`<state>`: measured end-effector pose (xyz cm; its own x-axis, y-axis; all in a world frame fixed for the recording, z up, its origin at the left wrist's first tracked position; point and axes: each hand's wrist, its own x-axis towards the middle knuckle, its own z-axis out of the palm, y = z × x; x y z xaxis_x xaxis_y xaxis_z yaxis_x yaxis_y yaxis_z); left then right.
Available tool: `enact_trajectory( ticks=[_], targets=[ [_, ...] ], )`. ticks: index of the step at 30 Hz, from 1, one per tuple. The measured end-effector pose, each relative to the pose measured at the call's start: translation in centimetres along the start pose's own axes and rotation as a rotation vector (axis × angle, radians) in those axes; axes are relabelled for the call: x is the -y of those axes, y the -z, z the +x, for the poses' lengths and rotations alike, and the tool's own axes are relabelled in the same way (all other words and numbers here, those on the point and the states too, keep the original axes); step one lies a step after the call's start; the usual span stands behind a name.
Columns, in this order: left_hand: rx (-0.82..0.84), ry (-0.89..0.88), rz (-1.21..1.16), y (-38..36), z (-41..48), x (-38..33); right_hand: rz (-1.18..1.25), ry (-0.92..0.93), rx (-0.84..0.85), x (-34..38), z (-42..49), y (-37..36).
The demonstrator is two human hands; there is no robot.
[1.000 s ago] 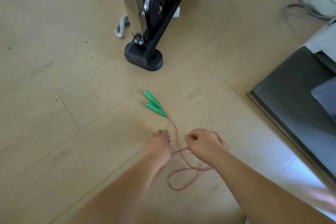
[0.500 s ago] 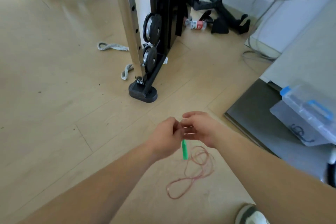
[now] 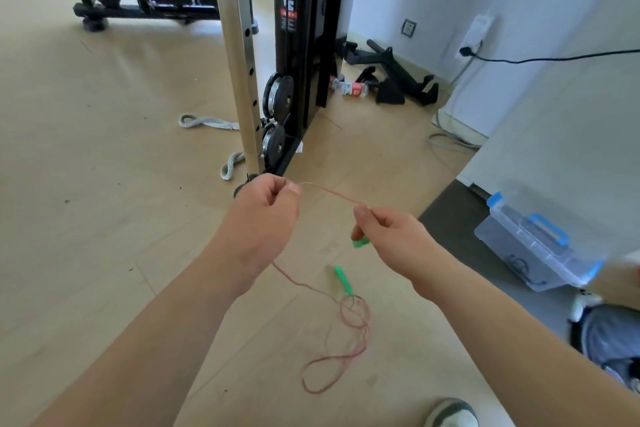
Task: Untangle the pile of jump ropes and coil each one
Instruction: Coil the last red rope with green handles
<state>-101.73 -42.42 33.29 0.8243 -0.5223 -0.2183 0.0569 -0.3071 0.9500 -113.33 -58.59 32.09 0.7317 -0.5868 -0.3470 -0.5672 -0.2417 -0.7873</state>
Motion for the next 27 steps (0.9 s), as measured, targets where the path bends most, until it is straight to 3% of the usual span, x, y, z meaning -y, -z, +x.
enact_trajectory(
  ticks=[3,8,11,13,19,24,27],
  targets=[
    [0.064,-0.014,0.243,0.4,-0.4,0.3,0.052,0.010,0.013,0.6,-0.9,0.1],
    [0.277,-0.028,0.107,0.6,-1.6,-0.4,-0.001,0.078,0.016,1.1,-1.8,-0.7],
    [0.281,-0.120,0.064,0.6,-1.7,-0.5,-0.139,0.127,0.102,2.0,-1.6,-0.7],
    [0.290,-0.170,0.079,0.7,-1.4,-0.3,-0.084,0.151,0.179,1.9,-1.2,-0.3],
    [0.135,-0.289,0.463,0.6,-0.3,1.6,0.477,0.283,0.329,1.6,-0.3,0.3],
    [0.026,-0.290,0.435,1.5,0.5,1.8,0.213,0.230,0.250,1.3,0.2,0.0],
    [0.034,-0.303,0.470,1.5,0.3,2.1,0.198,0.188,0.263,1.0,0.5,-0.2]
  ],
)
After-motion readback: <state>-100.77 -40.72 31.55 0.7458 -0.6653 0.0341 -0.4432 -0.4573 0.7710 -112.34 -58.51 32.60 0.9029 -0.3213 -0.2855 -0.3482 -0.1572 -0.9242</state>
